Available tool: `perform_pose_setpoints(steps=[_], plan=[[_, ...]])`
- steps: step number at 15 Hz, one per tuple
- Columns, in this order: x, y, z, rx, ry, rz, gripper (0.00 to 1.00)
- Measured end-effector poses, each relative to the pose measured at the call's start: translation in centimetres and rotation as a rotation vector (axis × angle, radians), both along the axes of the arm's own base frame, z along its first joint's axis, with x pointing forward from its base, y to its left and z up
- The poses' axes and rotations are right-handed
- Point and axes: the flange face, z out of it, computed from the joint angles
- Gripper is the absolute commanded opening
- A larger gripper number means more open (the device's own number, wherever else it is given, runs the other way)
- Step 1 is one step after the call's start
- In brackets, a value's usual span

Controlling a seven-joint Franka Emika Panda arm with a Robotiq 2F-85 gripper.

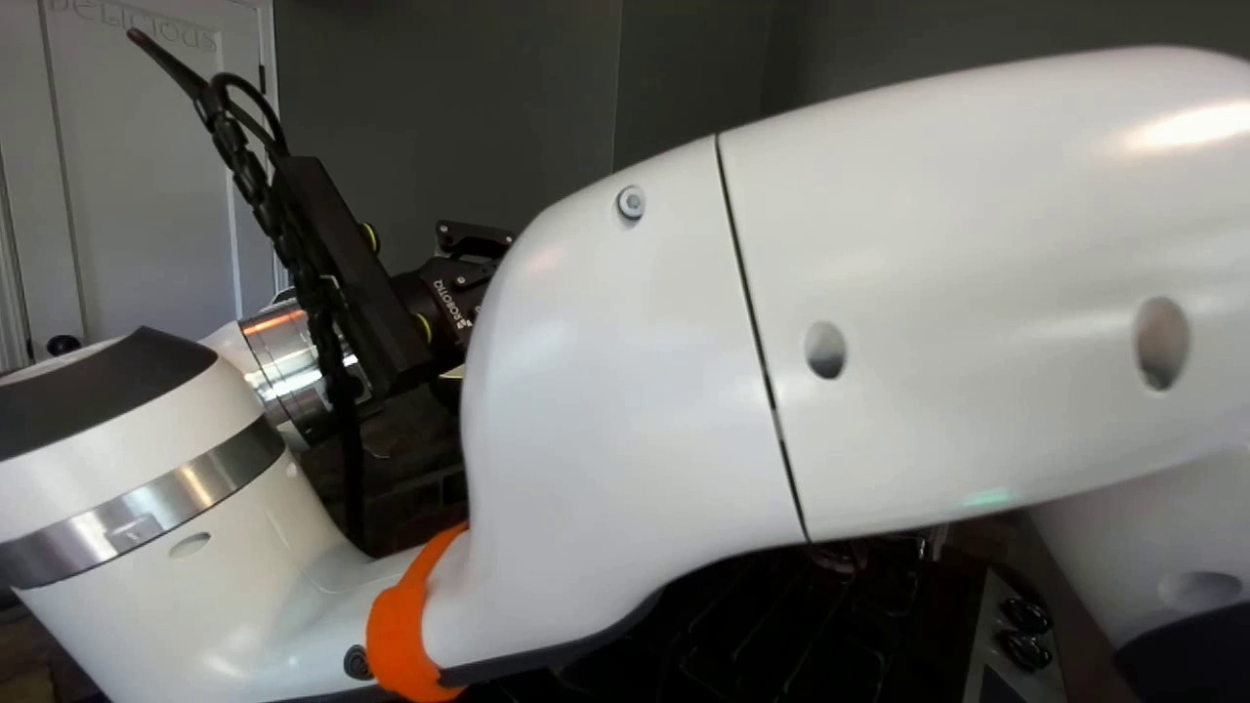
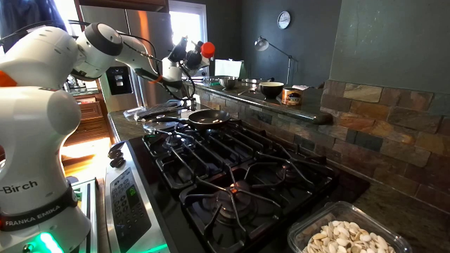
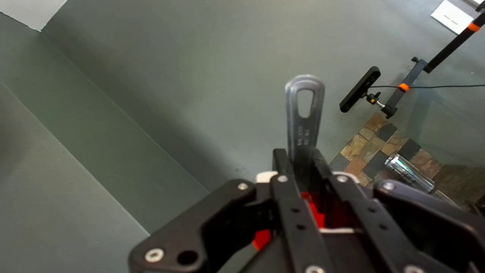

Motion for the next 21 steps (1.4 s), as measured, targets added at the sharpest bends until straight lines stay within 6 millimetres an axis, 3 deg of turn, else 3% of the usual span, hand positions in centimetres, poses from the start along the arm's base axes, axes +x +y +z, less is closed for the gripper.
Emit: perform_pose_setpoints(steps=[7,14,21], plan=[[-0.2,-1.9,2.4,0.276,-0.095,-0.060,0.04],[-0.8,-2.2,5.3,0.551,-0.260,-0.040,0.04],[2.2,-2.6,7.0,0.817,-0.456,0.125,0.04]])
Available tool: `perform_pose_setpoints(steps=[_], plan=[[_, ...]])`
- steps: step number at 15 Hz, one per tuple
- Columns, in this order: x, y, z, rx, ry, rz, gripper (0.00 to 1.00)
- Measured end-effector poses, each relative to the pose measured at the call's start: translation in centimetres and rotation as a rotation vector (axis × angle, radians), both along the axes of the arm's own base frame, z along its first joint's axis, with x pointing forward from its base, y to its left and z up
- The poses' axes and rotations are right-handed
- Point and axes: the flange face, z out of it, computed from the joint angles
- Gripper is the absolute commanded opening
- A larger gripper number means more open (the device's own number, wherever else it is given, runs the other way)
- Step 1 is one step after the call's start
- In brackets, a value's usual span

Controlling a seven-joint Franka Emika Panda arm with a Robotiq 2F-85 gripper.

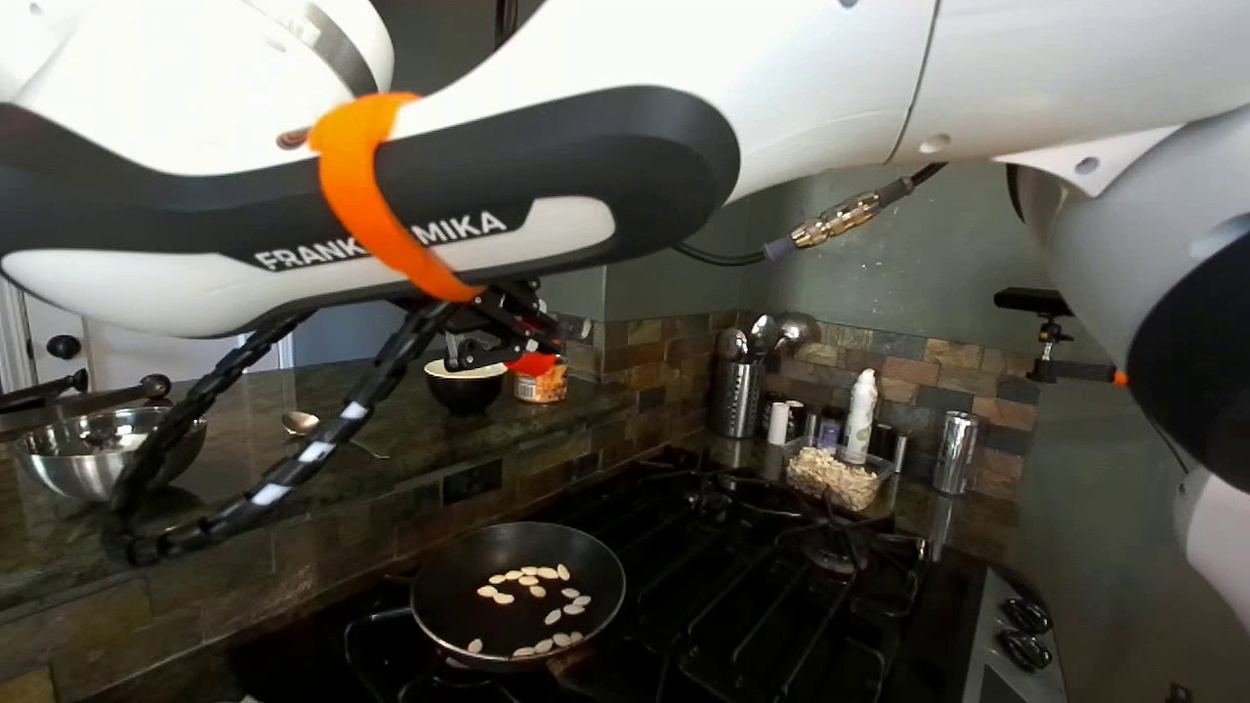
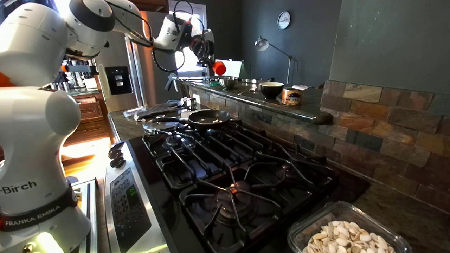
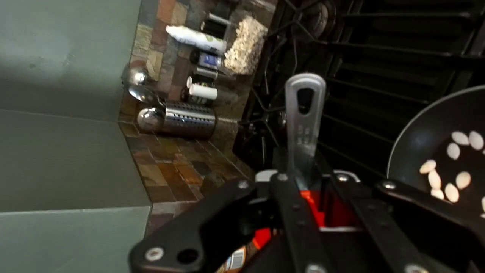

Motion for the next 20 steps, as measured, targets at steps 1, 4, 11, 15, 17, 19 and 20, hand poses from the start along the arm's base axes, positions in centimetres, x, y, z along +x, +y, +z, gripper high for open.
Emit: perform_pose_setpoints(steps=[1,4,11,15,17,19,20], plan=[[0.6,-0.1,0.1,0.031,-0.034,0.029,0.04],[2.6,-0.4,0.3,0.124,-0.128,0.132,0.04],[6.6,-1.3,0.3,0.351,-0.292,0.369,0.04],[7.5,-2.0,-0.3,0.464,-0.335,0.431,0.16],[7.6,-2.5,-0.7,0.497,-0.327,0.433,0.16],[7.6,-2.7,-0.8,0.505,-0.323,0.430,0.16],[7.5,-2.6,-0.7,0.508,-0.323,0.431,0.16]])
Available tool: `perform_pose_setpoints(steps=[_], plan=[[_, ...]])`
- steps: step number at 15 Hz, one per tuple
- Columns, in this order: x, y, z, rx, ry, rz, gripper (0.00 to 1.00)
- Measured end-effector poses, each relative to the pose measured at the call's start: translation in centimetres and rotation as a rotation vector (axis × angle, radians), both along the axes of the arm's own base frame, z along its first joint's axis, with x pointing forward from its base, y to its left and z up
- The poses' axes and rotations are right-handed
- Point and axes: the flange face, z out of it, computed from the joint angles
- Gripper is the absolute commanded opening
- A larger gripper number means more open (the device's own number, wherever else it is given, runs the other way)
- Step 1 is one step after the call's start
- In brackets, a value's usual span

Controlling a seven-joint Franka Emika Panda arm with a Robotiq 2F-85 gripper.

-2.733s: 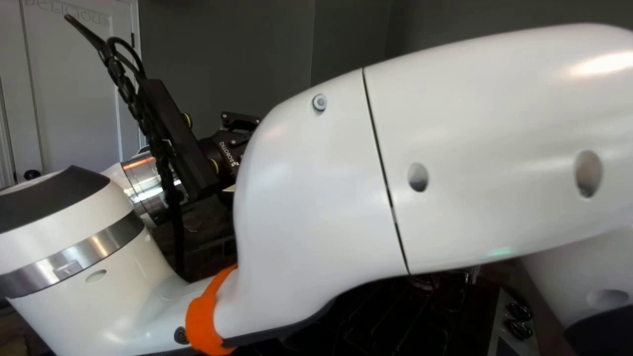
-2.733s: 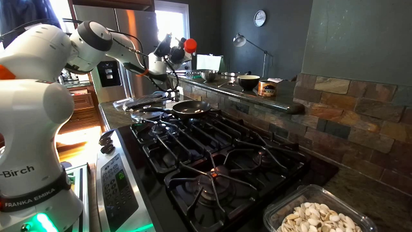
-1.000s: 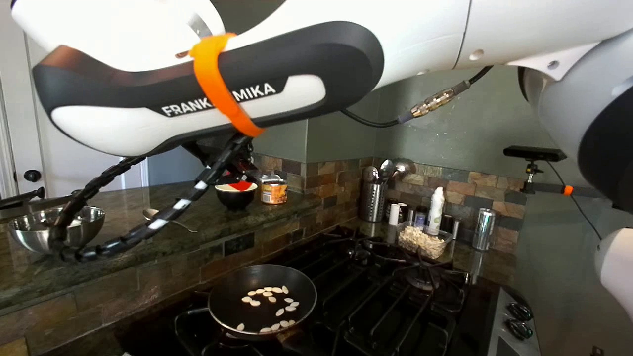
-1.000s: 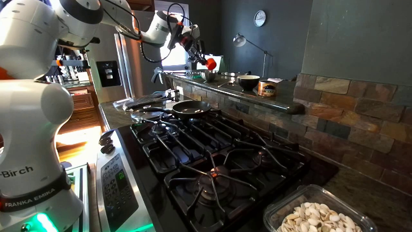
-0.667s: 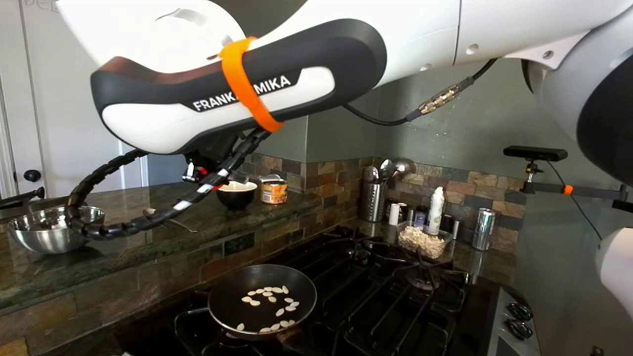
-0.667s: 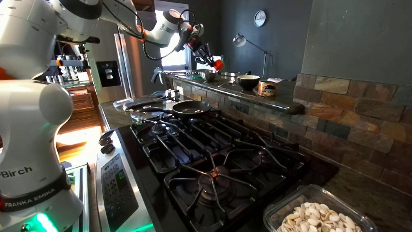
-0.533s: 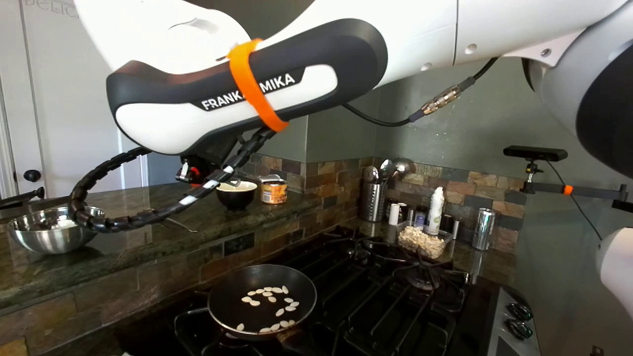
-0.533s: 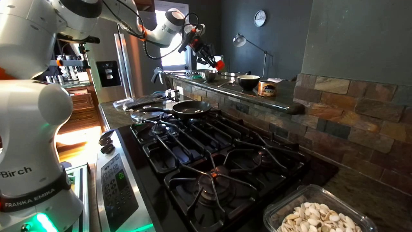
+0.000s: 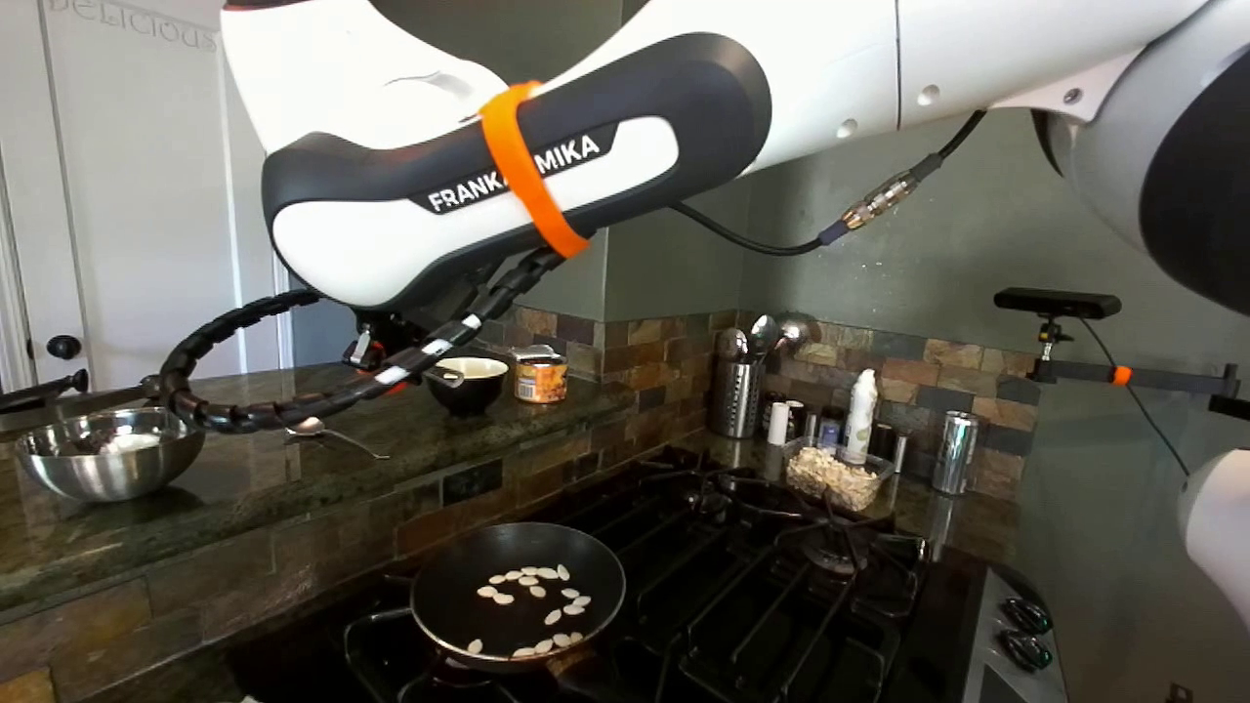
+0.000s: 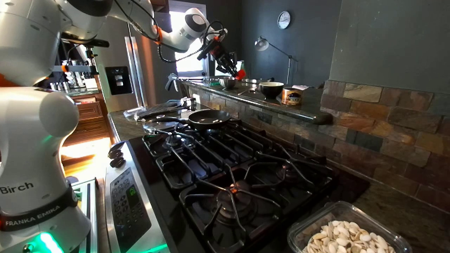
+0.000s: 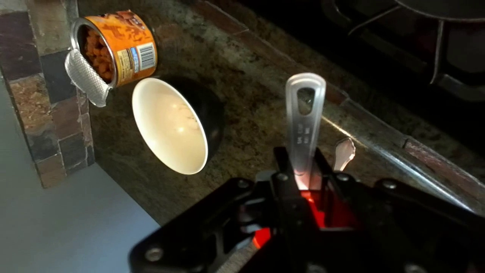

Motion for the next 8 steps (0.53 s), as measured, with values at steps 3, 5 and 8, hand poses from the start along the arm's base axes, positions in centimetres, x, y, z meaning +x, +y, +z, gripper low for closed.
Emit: perform_pose_setpoints(steps=[3,5,8], plan=[[-0.1,0.1,0.0,0.004,0.001,0.003,0.04],[0.0,-0.1,0.1,0.007,-0.001,-0.002,0.04],[1.1,-1.2,0.5,0.073,-0.038,-0.007,0.04]])
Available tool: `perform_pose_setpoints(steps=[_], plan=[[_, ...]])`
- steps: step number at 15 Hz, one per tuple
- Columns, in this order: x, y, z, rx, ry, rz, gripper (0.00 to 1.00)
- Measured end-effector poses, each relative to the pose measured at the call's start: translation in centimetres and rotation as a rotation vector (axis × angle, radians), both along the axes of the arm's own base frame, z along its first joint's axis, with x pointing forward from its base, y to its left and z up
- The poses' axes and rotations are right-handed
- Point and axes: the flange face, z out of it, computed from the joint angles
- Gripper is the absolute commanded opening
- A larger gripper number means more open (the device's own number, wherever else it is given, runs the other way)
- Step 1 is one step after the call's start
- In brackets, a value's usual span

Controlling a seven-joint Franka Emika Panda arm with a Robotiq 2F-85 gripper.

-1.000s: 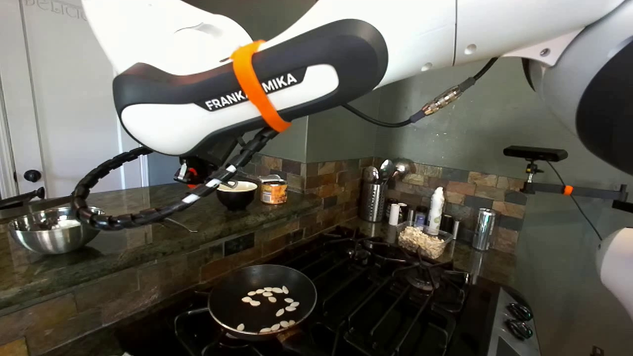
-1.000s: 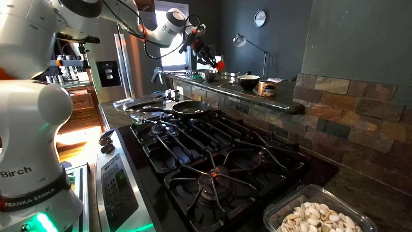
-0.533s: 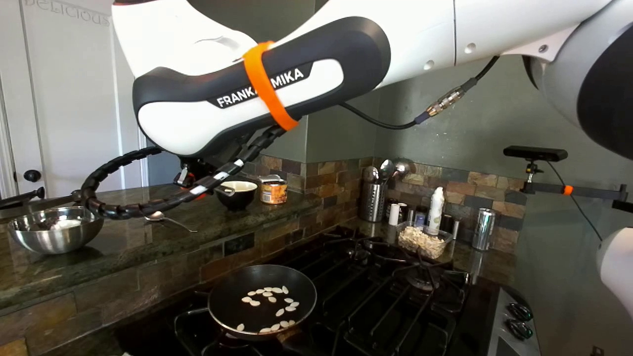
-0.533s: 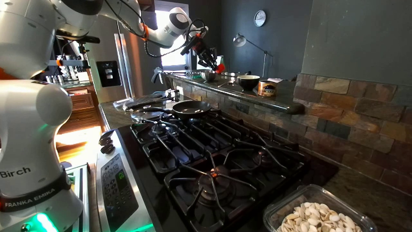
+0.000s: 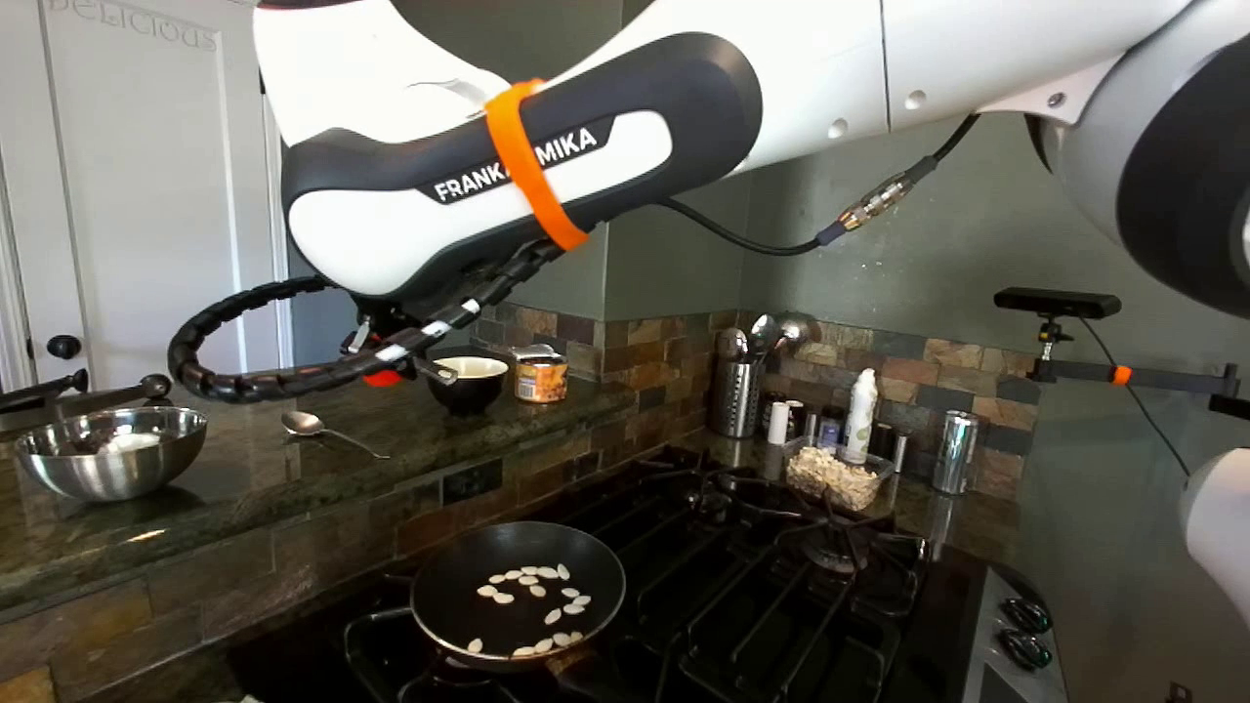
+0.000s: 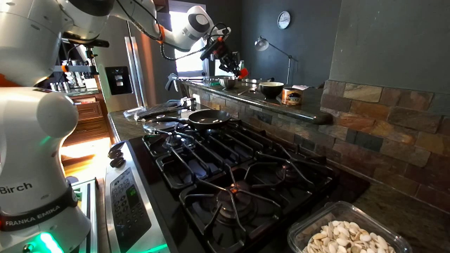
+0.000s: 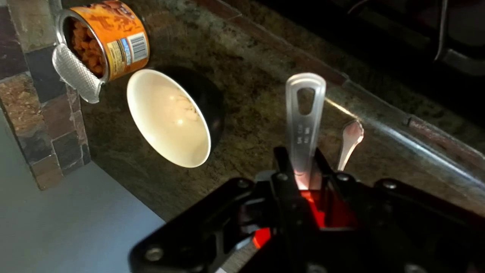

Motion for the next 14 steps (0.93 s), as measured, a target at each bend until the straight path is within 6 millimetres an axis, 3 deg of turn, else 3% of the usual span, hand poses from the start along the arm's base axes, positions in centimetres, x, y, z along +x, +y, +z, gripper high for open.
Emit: perform_pose_setpoints(steps=[4,14], plan=[[1.9,-2.4,0.4,0.118,-0.064,-0.012,0.04],[4.3,-5.6,-2.0,0.323,-0.018,-0.023,0.04]])
